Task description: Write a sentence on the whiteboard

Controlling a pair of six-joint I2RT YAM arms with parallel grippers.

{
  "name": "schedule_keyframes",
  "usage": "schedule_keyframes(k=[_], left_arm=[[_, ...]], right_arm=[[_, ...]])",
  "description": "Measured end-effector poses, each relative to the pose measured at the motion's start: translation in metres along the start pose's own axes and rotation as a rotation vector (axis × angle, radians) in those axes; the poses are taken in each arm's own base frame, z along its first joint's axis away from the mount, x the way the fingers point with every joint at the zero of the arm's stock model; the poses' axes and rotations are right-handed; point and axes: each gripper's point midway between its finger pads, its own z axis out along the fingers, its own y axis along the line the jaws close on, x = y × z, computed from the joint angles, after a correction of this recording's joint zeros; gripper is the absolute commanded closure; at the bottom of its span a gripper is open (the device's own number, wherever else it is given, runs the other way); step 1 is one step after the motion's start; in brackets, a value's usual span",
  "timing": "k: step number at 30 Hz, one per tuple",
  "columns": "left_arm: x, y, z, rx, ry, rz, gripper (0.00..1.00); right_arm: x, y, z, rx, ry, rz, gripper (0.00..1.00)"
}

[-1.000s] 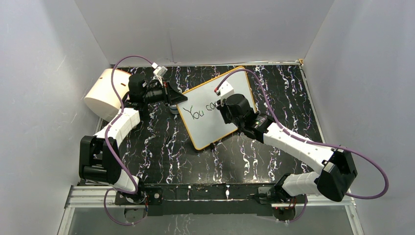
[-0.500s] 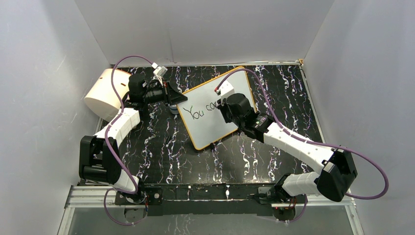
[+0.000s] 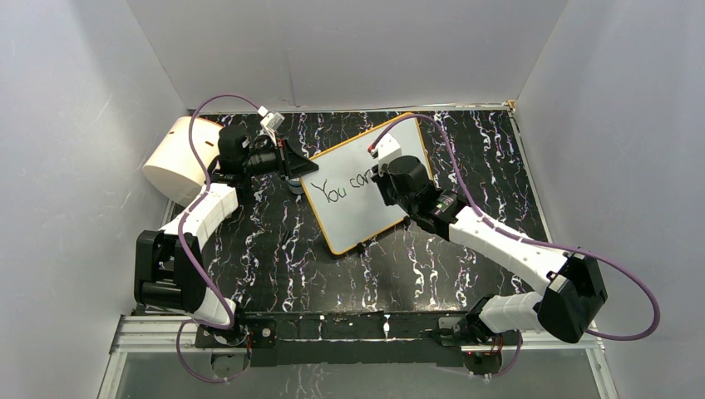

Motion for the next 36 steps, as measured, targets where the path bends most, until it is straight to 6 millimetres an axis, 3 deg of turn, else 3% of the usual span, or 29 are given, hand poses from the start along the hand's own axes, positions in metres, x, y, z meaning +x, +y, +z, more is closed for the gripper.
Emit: schedule_keyframes(k=[36], left_arm=[[0.000, 0.000, 0.000, -0.001, 0.003, -0.001, 1.00]], right_arm=[[0.024, 0.001, -0.005, -0.018, 0.090, 0.008, 1.00]])
